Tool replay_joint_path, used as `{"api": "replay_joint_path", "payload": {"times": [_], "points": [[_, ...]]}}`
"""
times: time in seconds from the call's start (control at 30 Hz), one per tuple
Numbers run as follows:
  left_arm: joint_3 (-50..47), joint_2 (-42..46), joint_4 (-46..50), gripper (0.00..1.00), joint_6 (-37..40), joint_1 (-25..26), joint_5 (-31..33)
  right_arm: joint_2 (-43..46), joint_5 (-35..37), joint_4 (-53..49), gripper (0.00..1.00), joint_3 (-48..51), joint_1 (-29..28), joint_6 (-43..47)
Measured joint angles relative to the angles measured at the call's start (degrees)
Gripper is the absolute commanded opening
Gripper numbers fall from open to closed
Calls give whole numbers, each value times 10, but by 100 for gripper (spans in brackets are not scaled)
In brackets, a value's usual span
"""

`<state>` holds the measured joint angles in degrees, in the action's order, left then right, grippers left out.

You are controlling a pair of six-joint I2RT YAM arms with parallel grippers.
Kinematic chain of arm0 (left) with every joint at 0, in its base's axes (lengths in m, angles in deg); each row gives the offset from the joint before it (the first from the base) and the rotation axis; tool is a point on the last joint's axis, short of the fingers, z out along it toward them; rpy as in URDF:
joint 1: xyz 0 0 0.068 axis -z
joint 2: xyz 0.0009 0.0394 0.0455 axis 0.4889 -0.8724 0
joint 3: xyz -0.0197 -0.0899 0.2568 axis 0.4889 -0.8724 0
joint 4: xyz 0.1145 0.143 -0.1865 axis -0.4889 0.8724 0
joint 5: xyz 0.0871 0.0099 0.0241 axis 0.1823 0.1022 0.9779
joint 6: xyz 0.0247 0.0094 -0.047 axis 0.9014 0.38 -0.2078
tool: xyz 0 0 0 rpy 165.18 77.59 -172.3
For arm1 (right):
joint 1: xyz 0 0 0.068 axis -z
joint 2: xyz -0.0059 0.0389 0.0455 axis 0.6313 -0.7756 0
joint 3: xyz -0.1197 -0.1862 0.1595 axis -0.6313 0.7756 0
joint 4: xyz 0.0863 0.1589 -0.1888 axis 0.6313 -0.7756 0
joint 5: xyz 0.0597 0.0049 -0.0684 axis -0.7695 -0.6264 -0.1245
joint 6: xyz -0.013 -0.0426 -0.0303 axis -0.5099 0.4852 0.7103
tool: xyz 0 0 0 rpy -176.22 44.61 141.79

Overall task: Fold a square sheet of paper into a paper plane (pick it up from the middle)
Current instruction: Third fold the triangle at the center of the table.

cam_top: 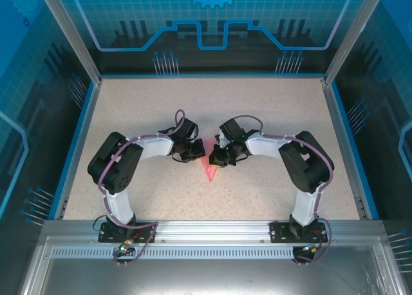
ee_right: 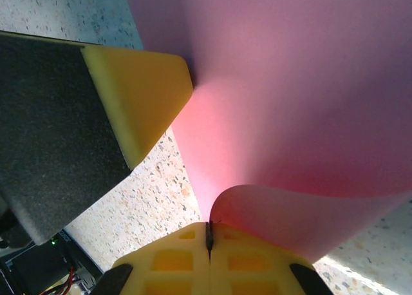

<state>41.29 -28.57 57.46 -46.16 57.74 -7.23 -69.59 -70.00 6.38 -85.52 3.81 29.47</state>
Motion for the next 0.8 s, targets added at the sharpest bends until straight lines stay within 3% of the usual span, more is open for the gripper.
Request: {"api": "replay_joint_path", "payload": {"times": [0.8], "points": [[0,0,0,2,0,0,0,-23,0,23,0,-2,0,0]]}}
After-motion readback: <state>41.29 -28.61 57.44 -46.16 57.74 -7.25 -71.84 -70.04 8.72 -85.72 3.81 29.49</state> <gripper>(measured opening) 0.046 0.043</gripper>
